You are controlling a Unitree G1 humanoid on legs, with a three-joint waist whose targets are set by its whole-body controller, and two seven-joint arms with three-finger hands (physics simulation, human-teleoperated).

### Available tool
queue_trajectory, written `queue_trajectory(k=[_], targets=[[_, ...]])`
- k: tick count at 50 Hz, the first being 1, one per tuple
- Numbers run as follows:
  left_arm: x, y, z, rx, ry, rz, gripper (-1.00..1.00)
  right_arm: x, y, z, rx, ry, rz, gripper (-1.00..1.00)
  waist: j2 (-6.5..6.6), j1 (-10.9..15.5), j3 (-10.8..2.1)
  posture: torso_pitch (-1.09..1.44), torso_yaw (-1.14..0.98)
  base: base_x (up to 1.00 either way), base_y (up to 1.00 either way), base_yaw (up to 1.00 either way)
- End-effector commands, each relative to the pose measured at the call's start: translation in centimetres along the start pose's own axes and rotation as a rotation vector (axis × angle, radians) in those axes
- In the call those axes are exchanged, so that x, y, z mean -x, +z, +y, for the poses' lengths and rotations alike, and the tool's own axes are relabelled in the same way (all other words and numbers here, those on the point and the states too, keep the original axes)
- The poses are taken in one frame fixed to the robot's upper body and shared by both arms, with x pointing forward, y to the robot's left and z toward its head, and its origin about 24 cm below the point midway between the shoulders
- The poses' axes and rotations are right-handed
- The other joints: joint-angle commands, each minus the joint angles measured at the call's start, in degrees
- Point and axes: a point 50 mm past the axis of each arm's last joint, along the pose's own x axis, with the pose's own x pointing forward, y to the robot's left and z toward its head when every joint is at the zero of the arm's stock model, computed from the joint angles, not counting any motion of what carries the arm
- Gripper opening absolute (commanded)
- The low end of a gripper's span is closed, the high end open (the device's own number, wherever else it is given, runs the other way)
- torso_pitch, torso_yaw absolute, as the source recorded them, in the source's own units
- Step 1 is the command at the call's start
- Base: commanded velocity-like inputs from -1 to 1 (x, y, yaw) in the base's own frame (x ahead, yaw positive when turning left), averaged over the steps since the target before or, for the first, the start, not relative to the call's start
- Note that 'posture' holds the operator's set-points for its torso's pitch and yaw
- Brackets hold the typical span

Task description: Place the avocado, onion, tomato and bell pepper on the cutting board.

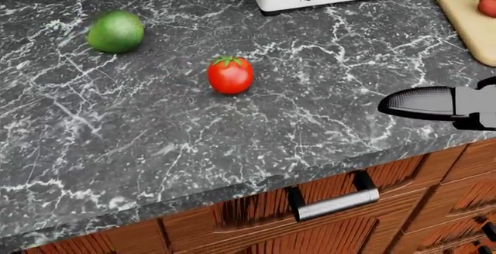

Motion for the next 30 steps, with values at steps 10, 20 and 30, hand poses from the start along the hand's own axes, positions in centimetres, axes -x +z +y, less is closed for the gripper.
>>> queue_trajectory(k=[10, 20, 30], targets=[[-0.13, 0.75, -0.18, -0.001, -0.009, -0.048, 1.00, -0.28, 0.32, -0.16, 0.076, -0.031, -0.047, 1.00, 1.09, -0.3, -1.59, 0.00, 0.00, 0.00, 0.00, 0.00], [-0.07, 0.73, -0.18, -0.002, -0.010, -0.049, 1.00, 0.02, 0.59, -0.24, 0.055, -0.020, -0.068, 1.00, 2.13, -0.3, -1.90, 0.00, 0.00, 0.00, 0.00, 0.10], [-0.06, 0.76, -0.11, 0.001, -0.009, -0.050, 1.00, 0.01, 0.48, -0.15, 0.066, -0.019, -0.061, 1.00, 3.80, 0.8, -1.82, 0.00, 0.00, 0.09, 0.00, 0.64]])
